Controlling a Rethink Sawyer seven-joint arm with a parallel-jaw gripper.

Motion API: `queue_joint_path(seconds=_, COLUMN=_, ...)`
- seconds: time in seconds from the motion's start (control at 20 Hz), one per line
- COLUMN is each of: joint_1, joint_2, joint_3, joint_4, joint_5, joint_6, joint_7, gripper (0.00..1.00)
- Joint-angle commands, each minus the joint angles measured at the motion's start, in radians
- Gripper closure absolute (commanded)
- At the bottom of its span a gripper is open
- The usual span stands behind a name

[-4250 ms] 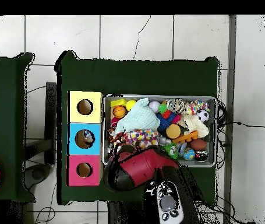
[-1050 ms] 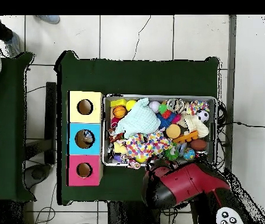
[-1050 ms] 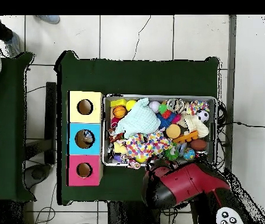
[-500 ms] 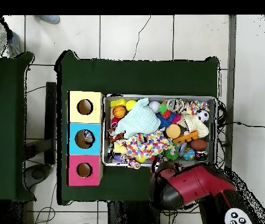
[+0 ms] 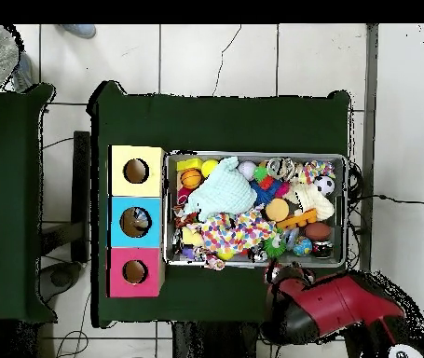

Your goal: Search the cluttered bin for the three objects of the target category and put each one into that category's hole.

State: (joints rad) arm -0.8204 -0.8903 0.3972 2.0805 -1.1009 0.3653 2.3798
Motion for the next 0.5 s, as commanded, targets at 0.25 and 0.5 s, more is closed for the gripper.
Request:
queue_joint_path(seconds=0.25, joint_1=0.046, joint_2=0.133, joint_3=-0.046, joint_4=-0.086, joint_5=-0.240, joint_6=-0.047, joint_7=-0.062, gripper=0.00)
queue_joint_path(seconds=0.5, joint_1=0.074, joint_2=0.171, joint_3=-0.072, joint_4=-0.115, joint_5=-0.317, joint_6=-0.074, joint_7=0.001, gripper=0.00)
